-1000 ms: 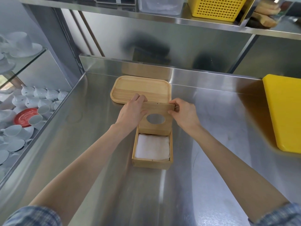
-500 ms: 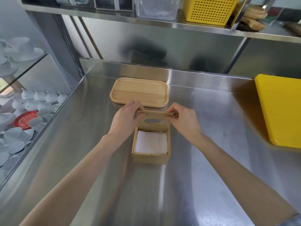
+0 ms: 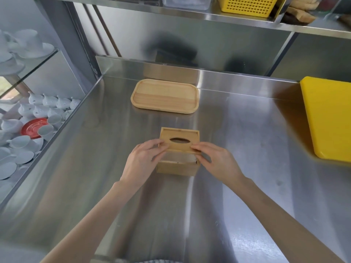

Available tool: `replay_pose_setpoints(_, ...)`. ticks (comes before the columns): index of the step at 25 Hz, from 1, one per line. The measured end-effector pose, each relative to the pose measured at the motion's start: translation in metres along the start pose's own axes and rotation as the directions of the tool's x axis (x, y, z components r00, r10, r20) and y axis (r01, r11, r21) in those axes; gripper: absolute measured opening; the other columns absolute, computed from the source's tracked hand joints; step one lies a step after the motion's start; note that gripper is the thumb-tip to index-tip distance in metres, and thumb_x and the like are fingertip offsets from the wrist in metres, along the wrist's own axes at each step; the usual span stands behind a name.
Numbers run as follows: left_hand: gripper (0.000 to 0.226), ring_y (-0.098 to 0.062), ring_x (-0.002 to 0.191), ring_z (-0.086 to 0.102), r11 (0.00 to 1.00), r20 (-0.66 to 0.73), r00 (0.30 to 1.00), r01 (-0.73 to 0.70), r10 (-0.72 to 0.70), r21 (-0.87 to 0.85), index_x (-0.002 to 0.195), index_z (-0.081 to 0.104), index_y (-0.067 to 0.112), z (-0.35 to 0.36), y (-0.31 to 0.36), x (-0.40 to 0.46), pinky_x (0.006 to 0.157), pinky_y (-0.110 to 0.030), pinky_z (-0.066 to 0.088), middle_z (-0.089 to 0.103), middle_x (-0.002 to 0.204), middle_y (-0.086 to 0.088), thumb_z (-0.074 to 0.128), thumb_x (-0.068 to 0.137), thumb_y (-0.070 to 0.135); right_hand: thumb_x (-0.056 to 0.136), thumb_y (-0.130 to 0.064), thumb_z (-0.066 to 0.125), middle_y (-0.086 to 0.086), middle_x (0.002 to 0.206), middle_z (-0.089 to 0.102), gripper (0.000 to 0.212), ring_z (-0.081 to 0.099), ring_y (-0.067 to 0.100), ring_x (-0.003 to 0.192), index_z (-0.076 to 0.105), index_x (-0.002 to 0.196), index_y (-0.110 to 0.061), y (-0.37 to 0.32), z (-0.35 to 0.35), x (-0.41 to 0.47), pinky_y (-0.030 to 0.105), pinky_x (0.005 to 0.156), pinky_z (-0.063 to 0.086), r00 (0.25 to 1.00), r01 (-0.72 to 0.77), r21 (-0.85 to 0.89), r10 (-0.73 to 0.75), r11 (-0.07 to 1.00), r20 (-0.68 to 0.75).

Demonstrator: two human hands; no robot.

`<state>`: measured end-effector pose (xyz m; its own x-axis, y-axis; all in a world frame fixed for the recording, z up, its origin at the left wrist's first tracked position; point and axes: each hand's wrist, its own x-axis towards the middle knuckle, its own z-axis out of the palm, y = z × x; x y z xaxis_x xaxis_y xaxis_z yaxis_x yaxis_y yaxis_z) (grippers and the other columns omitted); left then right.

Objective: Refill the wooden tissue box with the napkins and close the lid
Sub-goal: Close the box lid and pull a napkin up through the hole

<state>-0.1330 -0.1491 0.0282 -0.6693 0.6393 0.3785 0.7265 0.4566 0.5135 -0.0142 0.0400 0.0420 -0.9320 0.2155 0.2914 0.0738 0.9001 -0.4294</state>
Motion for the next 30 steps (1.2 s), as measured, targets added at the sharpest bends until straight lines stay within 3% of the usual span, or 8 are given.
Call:
replay_pose_setpoints(2,0.034,-0.009,0.092,0.064,0.999,0.01,0.999,-0.039,0.038,0.03,0.098,0.075,0.017,0.007,-0.006,-0.01,0.079,-0.025,0.053,0.074,0.104,0.003,0.047,0.084,0.03,0.082,-0.025,0.056,-0.007,0.111,0.072,0.029,0.069,0.009,0.094,0.071,0.105,-0.019,-0.001,0.006,-0.008,0.025,0.07,0.059,1.0,-0.008,-0.025,0.008,1.0,0.01)
replay_pose_setpoints(5,0.031,-0.004,0.097,0.055,0.993,-0.01,0.994,-0.108,0.109,0.052,0.096,0.076,0.014,0.014,-0.011,-0.017,0.077,-0.02,0.043,0.075,0.1,0.0,0.049,0.084,0.024,0.082,-0.03,0.046,-0.005,0.114,0.072,0.036,0.073,0.014,0.09,0.071,0.105,-0.019,-0.002,0.014,-0.017,0.03,0.062,0.062,0.999,-0.022,-0.038,0.023,0.999,0.025)
replay_pose_setpoints(13,0.028,-0.007,0.1,0.052,0.974,-0.064,0.977,-0.194,0.202,0.118,0.097,0.074,0.011,0.025,-0.021,-0.025,0.079,-0.023,0.04,0.074,0.099,-0.004,0.05,0.084,0.016,0.078,-0.015,0.061,0.0,0.118,0.07,0.03,0.073,0.019,0.094,0.071,0.106,-0.014,0.004,0.028,-0.022,0.038,0.062,0.063,0.999,-0.029,-0.045,0.03,0.999,0.023)
replay_pose_setpoints(19,0.041,-0.007,0.101,0.052,0.972,-0.07,0.972,-0.216,0.223,0.095,0.1,0.073,0.011,0.026,-0.023,-0.025,0.081,-0.024,0.042,0.073,0.102,-0.002,0.037,0.096,0.031,0.086,-0.027,0.041,0.0,0.124,0.066,0.041,0.069,0.017,0.105,0.068,0.113,-0.013,0.004,0.028,-0.022,0.037,0.068,0.063,0.999,0.005,-0.047,-0.003,0.999,0.035)
replay_pose_setpoints(23,0.036,-0.007,0.101,0.053,0.977,-0.039,0.977,-0.205,0.208,0.064,0.101,0.073,0.012,0.027,-0.028,-0.023,0.083,-0.025,0.043,0.072,0.103,-0.001,0.043,0.092,0.031,0.084,-0.018,0.053,0.001,0.124,0.066,0.033,0.068,0.018,0.105,0.068,0.113,-0.013,0.004,0.029,-0.023,0.037,0.07,0.063,0.998,-0.021,-0.043,0.023,0.999,0.058)
replay_pose_setpoints(25,0.031,-0.006,0.1,0.053,0.979,-0.035,0.979,-0.197,0.199,0.061,0.1,0.073,0.012,0.026,-0.029,-0.022,0.083,-0.025,0.043,0.072,0.103,-0.001,0.048,0.087,0.026,0.084,-0.023,0.052,-0.001,0.12,0.069,0.032,0.07,0.017,0.101,0.069,0.11,-0.014,0.0,0.027,-0.021,0.035,0.069,0.063,0.999,-0.025,-0.057,0.028,0.998,0.044)
replay_pose_setpoints(28,0.032,-0.006,0.098,0.053,0.991,-0.035,0.99,-0.137,0.136,-0.002,0.098,0.073,0.012,0.026,-0.028,-0.019,0.082,-0.026,0.046,0.072,0.102,0.0,0.05,0.084,0.03,0.083,-0.032,0.045,-0.004,0.097,0.074,0.034,0.071,0.015,0.084,0.073,0.096,-0.018,-0.007,0.02,-0.008,0.023,0.064,0.057,0.999,-0.035,-0.125,0.034,0.992,-0.013)
replay_pose_setpoints(30,0.037,-0.006,0.1,0.052,0.997,-0.035,0.997,-0.069,0.068,-0.03,0.102,0.071,0.012,0.027,-0.026,-0.016,0.086,-0.028,0.051,0.071,0.105,0.0,0.05,0.083,0.035,0.084,-0.027,0.052,0.001,0.089,0.072,0.027,0.068,0.022,0.085,0.074,0.095,-0.015,-0.012,0.015,0.012,0.028,0.071,0.056,0.998,-0.054,-0.134,0.052,0.989,-0.022)
